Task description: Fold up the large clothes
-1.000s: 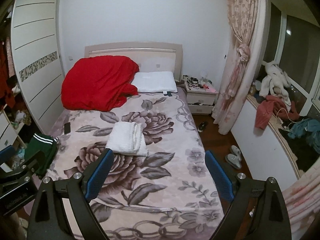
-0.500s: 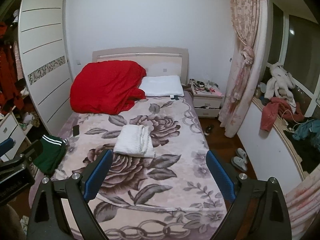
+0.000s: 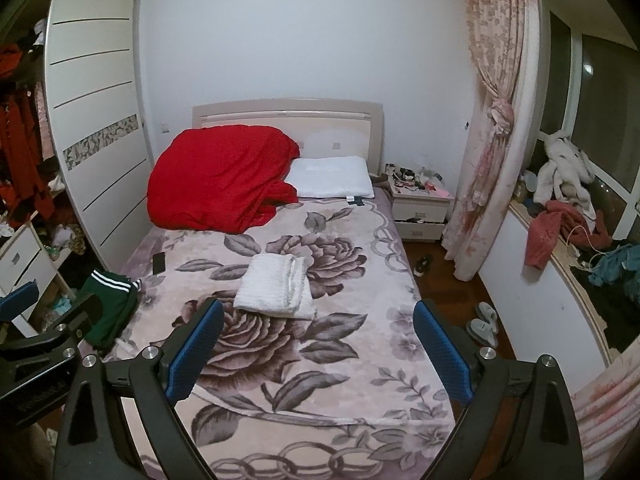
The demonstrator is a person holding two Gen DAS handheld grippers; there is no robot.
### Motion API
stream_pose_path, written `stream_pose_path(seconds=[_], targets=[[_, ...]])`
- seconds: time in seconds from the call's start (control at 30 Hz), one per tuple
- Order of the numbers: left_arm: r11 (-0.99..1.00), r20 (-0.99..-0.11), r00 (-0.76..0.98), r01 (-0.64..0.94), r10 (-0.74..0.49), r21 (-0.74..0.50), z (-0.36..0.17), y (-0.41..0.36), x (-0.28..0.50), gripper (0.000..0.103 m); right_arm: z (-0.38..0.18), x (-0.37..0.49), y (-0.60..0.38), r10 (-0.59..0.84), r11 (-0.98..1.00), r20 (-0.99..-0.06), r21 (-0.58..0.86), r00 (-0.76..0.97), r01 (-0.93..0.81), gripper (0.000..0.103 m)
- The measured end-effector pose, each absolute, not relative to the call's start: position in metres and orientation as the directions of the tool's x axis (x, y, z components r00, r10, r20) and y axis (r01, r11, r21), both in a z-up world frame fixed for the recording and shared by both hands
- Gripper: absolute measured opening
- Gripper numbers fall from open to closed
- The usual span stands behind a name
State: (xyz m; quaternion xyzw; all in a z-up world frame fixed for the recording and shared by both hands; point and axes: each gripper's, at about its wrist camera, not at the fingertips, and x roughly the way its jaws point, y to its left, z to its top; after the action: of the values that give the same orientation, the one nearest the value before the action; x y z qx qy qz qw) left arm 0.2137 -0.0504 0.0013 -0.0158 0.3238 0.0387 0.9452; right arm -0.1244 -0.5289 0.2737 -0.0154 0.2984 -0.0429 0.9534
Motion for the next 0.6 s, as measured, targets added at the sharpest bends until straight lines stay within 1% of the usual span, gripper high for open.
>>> stream_pose_path(seconds=[0.6], targets=[[0.996,-0.607,0.792,-0.084,0.067,0.001,0.0027,-0.0515,0.2144,0.098,0.2779,-0.1196,-0.5248,-0.085,0.996,-0.565,-0.057,0.820,0.064,0.098]])
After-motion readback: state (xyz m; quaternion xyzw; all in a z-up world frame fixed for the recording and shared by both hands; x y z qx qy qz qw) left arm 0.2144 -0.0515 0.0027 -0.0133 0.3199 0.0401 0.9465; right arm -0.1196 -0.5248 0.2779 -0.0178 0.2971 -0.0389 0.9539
